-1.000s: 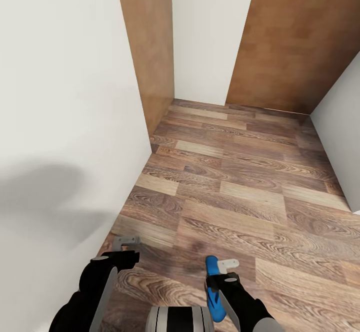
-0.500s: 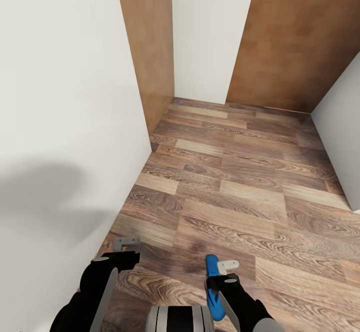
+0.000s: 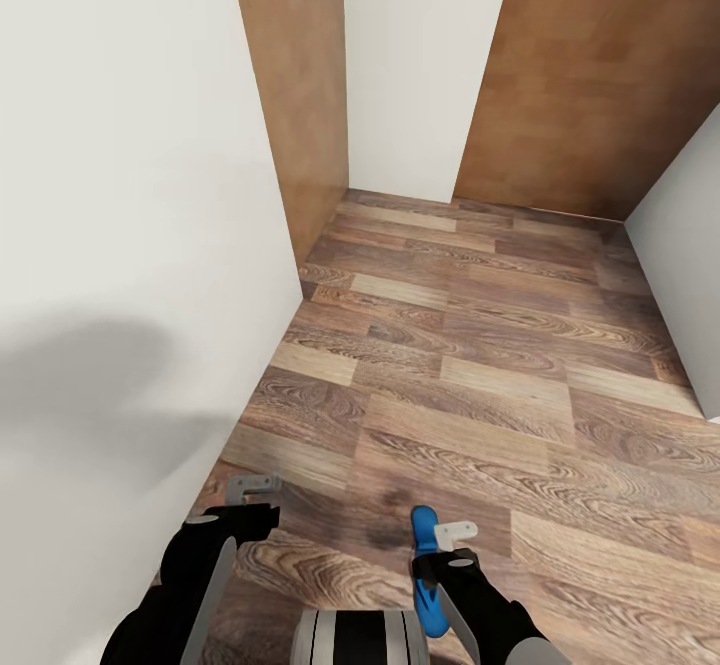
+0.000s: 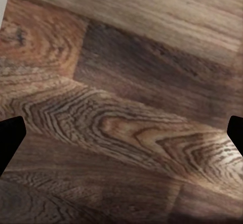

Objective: In the bedroom, move the book from the bed onto either nightstand, and place the two sandals side by side next to the bed.

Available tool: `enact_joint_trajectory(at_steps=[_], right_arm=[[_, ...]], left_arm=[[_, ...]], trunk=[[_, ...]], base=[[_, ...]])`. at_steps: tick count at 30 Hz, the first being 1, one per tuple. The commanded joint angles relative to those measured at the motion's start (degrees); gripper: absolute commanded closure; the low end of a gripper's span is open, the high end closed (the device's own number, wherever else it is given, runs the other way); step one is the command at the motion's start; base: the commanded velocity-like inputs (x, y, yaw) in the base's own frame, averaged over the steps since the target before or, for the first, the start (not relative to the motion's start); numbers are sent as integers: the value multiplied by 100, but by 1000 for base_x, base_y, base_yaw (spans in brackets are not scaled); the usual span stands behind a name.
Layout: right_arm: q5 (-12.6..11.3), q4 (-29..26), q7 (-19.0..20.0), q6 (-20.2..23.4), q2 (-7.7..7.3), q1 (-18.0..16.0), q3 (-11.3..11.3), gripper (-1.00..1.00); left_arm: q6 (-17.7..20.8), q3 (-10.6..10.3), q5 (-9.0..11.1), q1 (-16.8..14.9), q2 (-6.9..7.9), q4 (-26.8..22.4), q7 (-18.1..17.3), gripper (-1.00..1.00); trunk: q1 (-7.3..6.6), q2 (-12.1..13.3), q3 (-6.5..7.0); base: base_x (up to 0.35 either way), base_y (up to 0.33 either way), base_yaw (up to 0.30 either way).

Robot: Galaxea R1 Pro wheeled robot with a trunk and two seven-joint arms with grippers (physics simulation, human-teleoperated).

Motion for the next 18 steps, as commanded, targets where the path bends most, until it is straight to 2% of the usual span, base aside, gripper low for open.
enact_joint_trajectory(at_steps=[1, 16, 18], right_arm=[[4, -10, -34, 46, -3, -1, 38, -100], [7, -11, -34, 47, -5, -1, 32, -100], [8, -10, -34, 43, -5, 0, 31, -100]], left_arm=[[23, -4, 25, -2, 0, -4, 32, -100], [21, -4, 32, -2, 0, 2, 29, -100], [20, -4, 33, -2, 0, 2, 29, -100]], trunk=[[-1, -2, -4], [-1, -2, -4], [4, -4, -48]], base=[[0, 0, 0], [0, 0, 0], [0, 0, 0]])
